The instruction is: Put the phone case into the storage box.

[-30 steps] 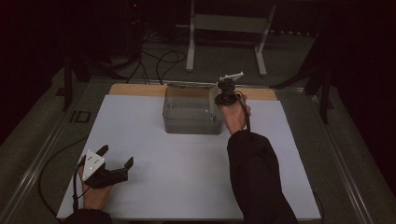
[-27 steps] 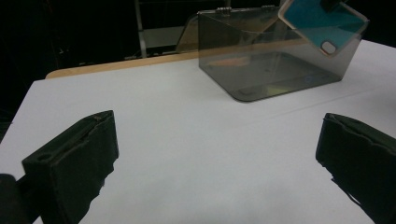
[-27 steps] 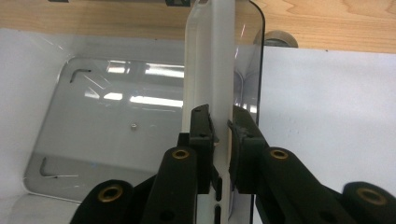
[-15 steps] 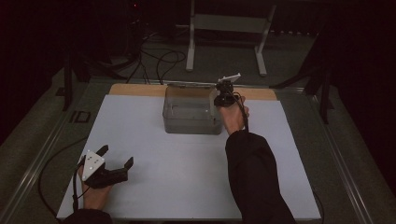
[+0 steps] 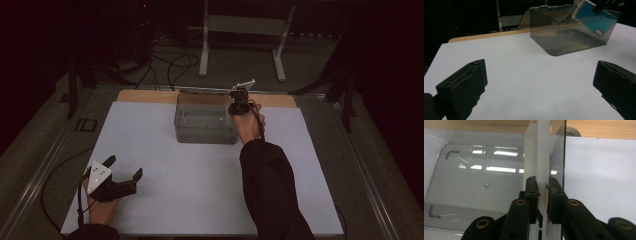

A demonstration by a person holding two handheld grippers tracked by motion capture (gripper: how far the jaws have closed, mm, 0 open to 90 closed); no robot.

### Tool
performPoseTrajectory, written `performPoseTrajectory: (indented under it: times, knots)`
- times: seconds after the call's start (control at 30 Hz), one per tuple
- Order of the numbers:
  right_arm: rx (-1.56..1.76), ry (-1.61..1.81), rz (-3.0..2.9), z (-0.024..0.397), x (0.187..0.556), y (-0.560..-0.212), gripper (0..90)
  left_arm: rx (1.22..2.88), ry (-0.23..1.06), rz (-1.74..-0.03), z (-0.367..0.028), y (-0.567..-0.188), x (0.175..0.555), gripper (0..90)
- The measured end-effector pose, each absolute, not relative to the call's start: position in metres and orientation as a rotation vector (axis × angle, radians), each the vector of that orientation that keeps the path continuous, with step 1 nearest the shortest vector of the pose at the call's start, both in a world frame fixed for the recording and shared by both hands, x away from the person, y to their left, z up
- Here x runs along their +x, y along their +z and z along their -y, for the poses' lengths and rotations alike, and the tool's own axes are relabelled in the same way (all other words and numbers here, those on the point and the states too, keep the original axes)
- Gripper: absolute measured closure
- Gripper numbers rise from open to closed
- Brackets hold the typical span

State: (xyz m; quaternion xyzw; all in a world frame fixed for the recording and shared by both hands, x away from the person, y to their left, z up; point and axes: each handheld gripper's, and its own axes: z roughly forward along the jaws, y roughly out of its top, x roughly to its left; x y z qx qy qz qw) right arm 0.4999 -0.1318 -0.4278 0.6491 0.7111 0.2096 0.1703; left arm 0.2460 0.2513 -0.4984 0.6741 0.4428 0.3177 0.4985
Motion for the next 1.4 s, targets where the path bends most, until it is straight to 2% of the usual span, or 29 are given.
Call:
performPoseTrajectory:
  times: [1.4]
  knots:
    - [1.833, 0.359, -2.031, 0.113, 0.509, -0.438, 81.1, 1.612, 0.763, -1.073, -0.252, -0.498, 0.246, 0.1]
